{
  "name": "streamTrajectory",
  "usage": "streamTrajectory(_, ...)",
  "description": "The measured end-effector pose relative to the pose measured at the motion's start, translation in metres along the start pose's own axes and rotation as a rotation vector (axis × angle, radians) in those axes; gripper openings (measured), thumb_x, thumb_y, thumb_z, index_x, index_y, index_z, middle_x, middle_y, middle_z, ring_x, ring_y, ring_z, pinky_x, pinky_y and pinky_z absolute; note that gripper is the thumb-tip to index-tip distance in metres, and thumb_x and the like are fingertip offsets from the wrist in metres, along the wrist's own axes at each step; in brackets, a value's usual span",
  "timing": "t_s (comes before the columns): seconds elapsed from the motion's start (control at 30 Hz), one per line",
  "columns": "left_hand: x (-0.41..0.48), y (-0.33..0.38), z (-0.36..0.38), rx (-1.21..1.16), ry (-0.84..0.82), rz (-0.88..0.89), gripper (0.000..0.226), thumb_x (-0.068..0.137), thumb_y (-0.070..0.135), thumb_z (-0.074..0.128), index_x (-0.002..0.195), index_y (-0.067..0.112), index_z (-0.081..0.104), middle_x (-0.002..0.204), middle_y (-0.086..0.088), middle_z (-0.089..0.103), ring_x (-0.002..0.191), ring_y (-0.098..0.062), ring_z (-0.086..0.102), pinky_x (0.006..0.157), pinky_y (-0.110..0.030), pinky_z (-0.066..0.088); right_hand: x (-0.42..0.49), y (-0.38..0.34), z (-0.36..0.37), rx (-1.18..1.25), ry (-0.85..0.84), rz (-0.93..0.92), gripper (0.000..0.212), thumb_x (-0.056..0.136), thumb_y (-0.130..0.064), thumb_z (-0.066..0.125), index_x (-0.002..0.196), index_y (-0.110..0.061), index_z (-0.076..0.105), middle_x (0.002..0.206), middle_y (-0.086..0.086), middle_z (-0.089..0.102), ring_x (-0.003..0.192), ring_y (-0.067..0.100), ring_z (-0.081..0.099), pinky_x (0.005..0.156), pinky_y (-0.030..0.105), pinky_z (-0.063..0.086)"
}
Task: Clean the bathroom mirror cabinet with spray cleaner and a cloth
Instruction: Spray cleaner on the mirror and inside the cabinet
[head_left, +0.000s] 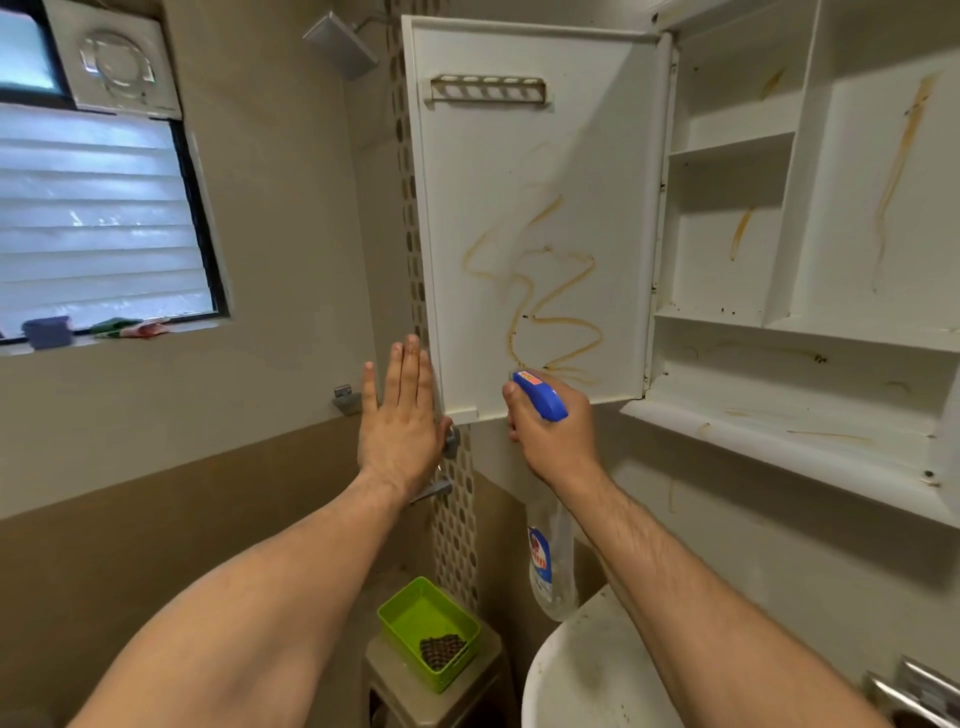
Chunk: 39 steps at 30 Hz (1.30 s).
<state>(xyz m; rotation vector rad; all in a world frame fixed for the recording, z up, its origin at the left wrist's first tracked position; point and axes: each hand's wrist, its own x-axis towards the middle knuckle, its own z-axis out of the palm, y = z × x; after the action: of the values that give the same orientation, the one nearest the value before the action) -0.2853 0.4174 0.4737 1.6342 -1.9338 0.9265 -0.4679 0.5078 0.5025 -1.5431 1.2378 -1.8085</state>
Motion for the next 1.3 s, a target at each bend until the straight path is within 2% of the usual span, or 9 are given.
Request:
streamTrajectory(0.1, 0.010, 0.005, -0.013, 0.023, -0.001, 0.057, 0.093, 0.106, 0.055, 0.031, 0.154, 0.002, -0.029, 0.159, -0.017, -0.043, 0.150, -0.031, -0.037, 0.120, -0.056, -0.023, 0.008, -0.020, -0.011, -0.017, 0.047, -0.037, 0.018, 0.099, -0.033, 0.068, 0.081, -0.028, 0.065, 0.072, 0.003, 0.062, 0.067, 0.020, 0.059, 0.069, 0.042, 0.059)
streamTrajectory(0.2, 0.019, 0.014, -0.018, 0.000, 0.021, 0.104, 0.089, 0.106, 0.051, 0.034, 0.157, 0.004, -0.022, 0.160, -0.015, -0.043, 0.147, -0.028, -0.041, 0.120, -0.053, -0.025, 0.012, -0.028, -0.031, 0.011, 0.060, -0.020, 0.016, 0.098, -0.032, 0.067, 0.089, -0.019, 0.068, 0.080, 0.010, 0.068, 0.074, 0.029, 0.066, 0.072, 0.035, 0.060)
streamTrajectory(0.43, 0.043, 0.078, -0.031, -0.178, 0.065, 0.243, 0.082, 0.105, 0.046, 0.034, 0.160, 0.008, -0.014, 0.164, -0.011, -0.034, 0.152, -0.026, -0.033, 0.122, -0.042, -0.022, 0.001, -0.018, -0.090, -0.080, 0.131, 0.008, 0.007, 0.100, -0.035, 0.063, 0.095, -0.034, 0.067, 0.090, 0.003, 0.071, 0.082, 0.016, 0.070, 0.068, 0.013, 0.054)
streamTrajectory(0.57, 0.073, 0.128, -0.048, -0.311, 0.099, 0.379, 0.080, 0.106, 0.044, 0.033, 0.160, 0.012, -0.015, 0.167, -0.010, -0.027, 0.154, -0.024, -0.028, 0.123, -0.039, -0.020, 0.010, -0.034, -0.130, -0.269, 0.178, -0.077, 0.017, 0.099, -0.039, 0.064, 0.087, -0.028, 0.067, 0.076, -0.005, 0.065, 0.067, 0.006, 0.061, 0.065, 0.012, 0.046)
streamTrajectory(0.63, 0.096, 0.151, -0.062, -0.370, 0.116, 0.439, 0.081, 0.105, 0.042, 0.036, 0.160, 0.013, -0.015, 0.168, -0.008, -0.025, 0.155, -0.023, -0.024, 0.122, -0.037, -0.019, 0.022, -0.052, -0.149, -0.381, 0.180, -0.141, 0.024, 0.099, -0.039, 0.065, 0.080, -0.025, 0.064, 0.069, -0.006, 0.061, 0.061, 0.005, 0.054, 0.062, 0.013, 0.044)
streamTrajectory(0.8, 0.158, 0.196, -0.098, -0.507, 0.236, 0.532, 0.081, 0.106, 0.044, 0.036, 0.162, 0.011, -0.012, 0.170, -0.008, -0.018, 0.158, -0.022, -0.014, 0.124, -0.035, -0.013, 0.069, -0.112, -0.188, -0.648, 0.311, -0.260, 0.016, 0.098, -0.043, 0.065, 0.097, -0.029, 0.071, 0.083, -0.012, 0.070, 0.076, 0.003, 0.065, 0.071, 0.016, 0.048)
streamTrajectory(0.93, 0.204, 0.229, -0.127, -0.562, 0.360, 0.609, 0.082, 0.105, 0.048, 0.037, 0.162, 0.012, -0.010, 0.170, -0.007, -0.017, 0.157, -0.020, -0.015, 0.121, -0.034, -0.017, 0.103, -0.158, -0.220, -0.937, 0.464, -0.272, 0.031, 0.100, -0.038, 0.057, 0.073, -0.022, 0.057, 0.064, -0.004, 0.058, 0.054, 0.011, 0.052, 0.053, 0.025, 0.040)
streamTrajectory(1.03, 0.226, 0.256, -0.146, -0.598, 0.443, 0.691, 0.084, 0.105, 0.051, 0.038, 0.162, 0.014, -0.011, 0.168, -0.005, -0.018, 0.153, -0.018, -0.020, 0.117, -0.034, -0.022, 0.116, -0.179, -0.239, -1.076, 0.584, -0.220, 0.028, 0.100, -0.034, 0.056, 0.074, -0.022, 0.055, 0.065, -0.002, 0.057, 0.054, 0.012, 0.053, 0.048, 0.022, 0.035)
streamTrajectory(1.3, 0.237, 0.299, -0.162, -0.655, 0.472, 0.705, 0.094, 0.103, 0.057, 0.043, 0.160, 0.012, -0.016, 0.165, -0.008, -0.026, 0.152, -0.020, -0.025, 0.117, -0.038, -0.023, 0.113, -0.194, -0.254, -1.078, 0.677, -0.222, 0.029, 0.100, -0.031, 0.059, 0.075, -0.017, 0.060, 0.062, 0.001, 0.057, 0.052, 0.012, 0.053, 0.052, 0.032, 0.052)
